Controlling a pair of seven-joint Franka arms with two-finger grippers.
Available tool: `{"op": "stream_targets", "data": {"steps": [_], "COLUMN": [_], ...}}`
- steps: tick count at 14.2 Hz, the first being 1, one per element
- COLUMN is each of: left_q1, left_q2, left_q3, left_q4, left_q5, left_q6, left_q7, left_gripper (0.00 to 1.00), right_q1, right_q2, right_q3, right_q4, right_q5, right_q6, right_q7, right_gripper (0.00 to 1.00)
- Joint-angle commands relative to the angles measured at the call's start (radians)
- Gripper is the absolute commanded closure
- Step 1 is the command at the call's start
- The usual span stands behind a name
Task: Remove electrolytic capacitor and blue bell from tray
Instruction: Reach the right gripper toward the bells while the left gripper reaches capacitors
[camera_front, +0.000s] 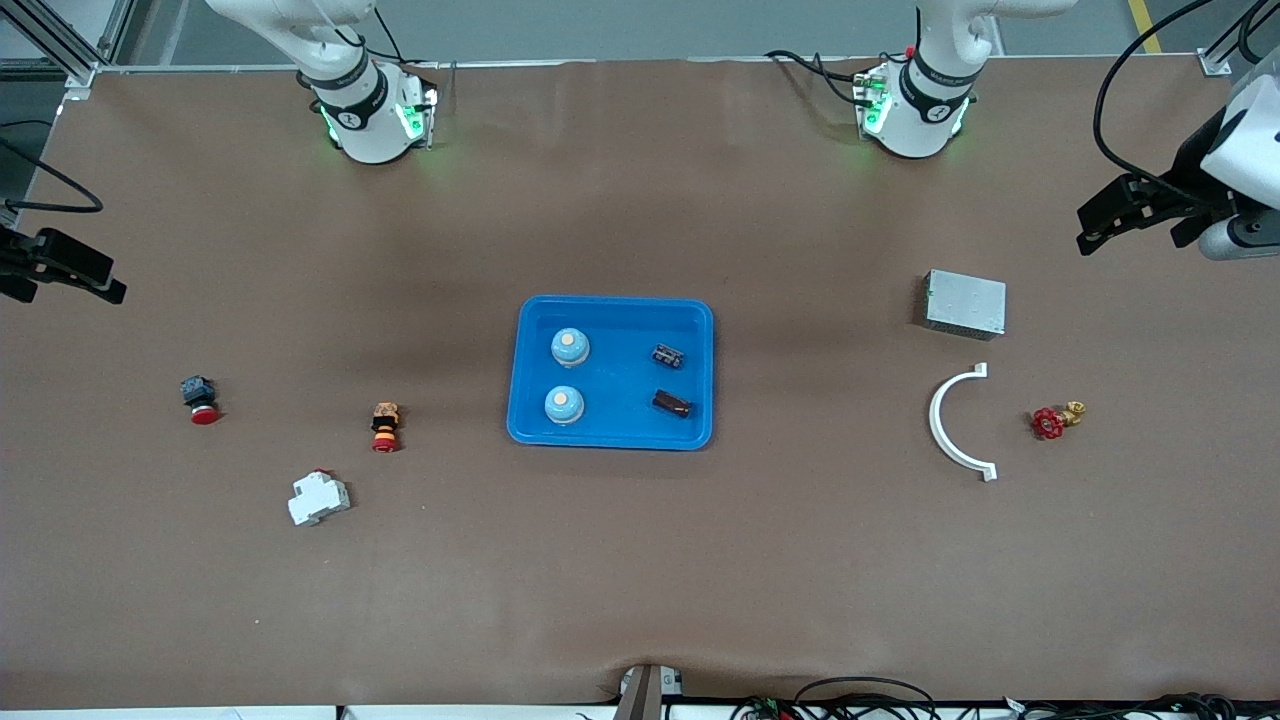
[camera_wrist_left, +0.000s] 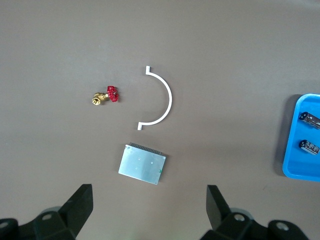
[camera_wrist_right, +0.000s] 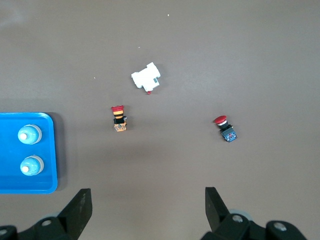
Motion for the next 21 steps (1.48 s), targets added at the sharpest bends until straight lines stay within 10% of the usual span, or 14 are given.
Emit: {"op": "stream_targets", "data": {"steps": [1, 10, 15, 21], "left_q1": [0.002, -0.019, -0.094, -0.272], "left_q2": [0.01, 0.097, 0.156, 0.372], "left_q3": [0.0, -0.01, -0.098, -0.148], "left_q4": [0.028, 0.015, -0.09, -0.085], "left_q5": [-0.001, -0.015, -0.014, -0.003], "left_q6": [-0.024, -0.006, 0.178, 0.413], "left_q7": [0.01, -0.027, -0.359, -0.877], "left_gripper": [0.0, 0.0, 0.0, 0.0], "right_q1": [-0.018, -0.02, -0.02, 0.086], "right_q2": [-0.024, -0.022, -0.036, -0.218], "right_q3": [0.013, 0.013, 0.011, 0.017], "right_q4": [-0.025, -0.032, -0.055, -0.522], "right_q5": [0.012, 0.014, 0.018, 0.089], "right_q6": [0.004, 0.006, -0.005, 0.307], "right_q7": [-0.012, -0.012, 0.004, 0.186], "right_gripper": [0.0, 0.0, 0.0, 0.0]}}
